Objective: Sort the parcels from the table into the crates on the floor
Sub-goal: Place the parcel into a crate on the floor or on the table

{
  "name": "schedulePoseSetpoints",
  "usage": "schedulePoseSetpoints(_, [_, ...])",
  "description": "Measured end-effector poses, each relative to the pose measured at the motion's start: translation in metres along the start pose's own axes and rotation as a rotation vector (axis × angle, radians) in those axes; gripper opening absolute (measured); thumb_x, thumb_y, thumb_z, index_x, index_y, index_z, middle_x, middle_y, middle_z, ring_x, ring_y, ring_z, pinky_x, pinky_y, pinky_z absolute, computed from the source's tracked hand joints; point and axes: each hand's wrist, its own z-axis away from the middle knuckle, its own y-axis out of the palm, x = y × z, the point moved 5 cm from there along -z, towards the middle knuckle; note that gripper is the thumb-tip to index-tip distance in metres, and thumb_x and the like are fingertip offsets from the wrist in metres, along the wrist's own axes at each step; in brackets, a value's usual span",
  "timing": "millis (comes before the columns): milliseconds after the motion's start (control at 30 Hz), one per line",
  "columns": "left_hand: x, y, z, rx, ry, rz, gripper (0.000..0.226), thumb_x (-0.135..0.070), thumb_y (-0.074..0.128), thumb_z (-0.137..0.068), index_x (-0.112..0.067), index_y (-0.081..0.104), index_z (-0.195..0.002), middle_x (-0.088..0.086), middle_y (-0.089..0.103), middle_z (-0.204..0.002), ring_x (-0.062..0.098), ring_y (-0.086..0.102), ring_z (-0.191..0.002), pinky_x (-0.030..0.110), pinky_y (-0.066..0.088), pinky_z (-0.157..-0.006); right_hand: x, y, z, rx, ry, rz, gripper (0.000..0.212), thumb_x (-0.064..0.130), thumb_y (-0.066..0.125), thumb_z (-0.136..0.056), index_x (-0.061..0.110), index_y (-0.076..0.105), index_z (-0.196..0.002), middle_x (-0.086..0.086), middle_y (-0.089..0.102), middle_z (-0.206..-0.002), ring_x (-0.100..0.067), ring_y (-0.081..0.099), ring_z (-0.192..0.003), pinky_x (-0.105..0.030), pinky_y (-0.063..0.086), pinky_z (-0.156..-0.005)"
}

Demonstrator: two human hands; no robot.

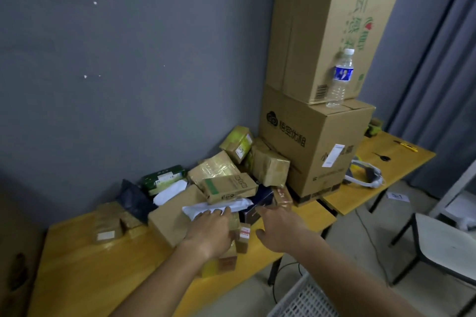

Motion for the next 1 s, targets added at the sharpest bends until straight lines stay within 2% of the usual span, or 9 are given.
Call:
schedulePoseSetpoints(167, [0.020,0.006,-0.029,0.016,-0.019,0.031,0.070,-0.053,0.046,-0.098,-0.017,0.027,-0.156,0.005,0.043,-0.155,0.029,0.044,-0.139,0.041,0.043,-0.107,-0.007,0.004,-0.037,0.014,-0.006,0.014,0.057,0.040,0.052,-0.099,0.020,0.038,-0.151,-0.007,0.056,-0.137,-0.030,0.053,-0.127,-0.039,0.049,-0.096])
schedulePoseSetpoints(267, [0.027,0.010,-0.055,0.048,-0.028,0.034,0.070,-0.049,0.047,-0.099,-0.017,0.024,-0.157,0.007,0.040,-0.157,0.029,0.042,-0.140,0.041,0.041,-0.109,-0.017,0.008,-0.065,0.021,-0.018,-0.002,0.054,0.039,0.053,-0.100,0.020,0.039,-0.149,-0.006,0.057,-0.134,-0.029,0.054,-0.124,-0.039,0.049,-0.096])
schedulePoseSetpoints(433, [0.042,0.015,-0.117,0.060,-0.068,0.047,0.059,-0.046,0.051,-0.097,-0.022,0.038,-0.149,0.005,0.054,-0.145,0.027,0.055,-0.127,0.039,0.047,-0.102,-0.038,0.020,-0.129,0.038,-0.048,-0.054,0.045,0.036,0.050,-0.099,0.021,0.045,-0.142,-0.004,0.057,-0.133,-0.028,0.054,-0.123,-0.039,0.048,-0.095])
schedulePoseSetpoints(567, [0.061,0.027,-0.176,0.139,-0.121,0.034,0.041,-0.044,0.053,-0.096,-0.023,0.051,-0.131,0.005,0.061,-0.131,0.026,0.059,-0.116,0.039,0.048,-0.095,-0.055,0.030,-0.189,0.075,-0.086,-0.099,0.037,0.029,0.055,-0.095,0.021,0.050,-0.131,-0.006,0.060,-0.125,-0.028,0.057,-0.115,-0.039,0.051,-0.094])
schedulePoseSetpoints(633, [0.072,0.033,-0.206,0.173,-0.147,0.011,0.049,-0.047,0.052,-0.095,-0.021,0.047,-0.136,0.007,0.057,-0.135,0.028,0.056,-0.121,0.039,0.046,-0.098,-0.063,0.038,-0.215,0.098,-0.101,-0.117,0.036,0.029,0.057,-0.095,0.019,0.051,-0.129,-0.006,0.060,-0.123,-0.027,0.057,-0.112,-0.040,0.051,-0.094])
schedulePoseSetpoints(767, [0.091,0.044,-0.257,0.207,-0.176,-0.063,0.075,-0.054,0.055,-0.091,-0.024,0.025,-0.154,0.006,0.046,-0.149,0.030,0.048,-0.132,0.042,0.041,-0.106,-0.081,0.052,-0.261,0.127,-0.113,-0.158,0.036,0.026,0.056,-0.095,0.020,0.051,-0.131,-0.004,0.058,-0.125,-0.024,0.057,-0.113,-0.039,0.051,-0.098])
schedulePoseSetpoints(900, [0.111,0.056,-0.297,0.271,-0.181,-0.102,0.098,-0.064,0.063,-0.074,-0.031,0.015,-0.154,0.000,0.034,-0.157,0.030,0.039,-0.140,0.049,0.039,-0.110,-0.093,0.065,-0.294,0.155,-0.092,-0.184,0.028,0.025,0.054,-0.094,0.019,0.058,-0.121,-0.003,0.061,-0.113,-0.020,0.059,-0.101,-0.032,0.053,-0.087])
schedulePoseSetpoints(1000, [0.126,0.070,-0.324,0.325,-0.146,-0.073,0.117,-0.071,0.067,-0.059,-0.039,0.004,-0.153,-0.001,0.029,-0.157,0.032,0.035,-0.139,0.055,0.040,-0.107,-0.097,0.076,-0.309,0.183,-0.082,-0.186,0.028,0.023,0.055,-0.094,0.018,0.059,-0.121,-0.002,0.060,-0.111,-0.020,0.058,-0.100,-0.034,0.054,-0.088])
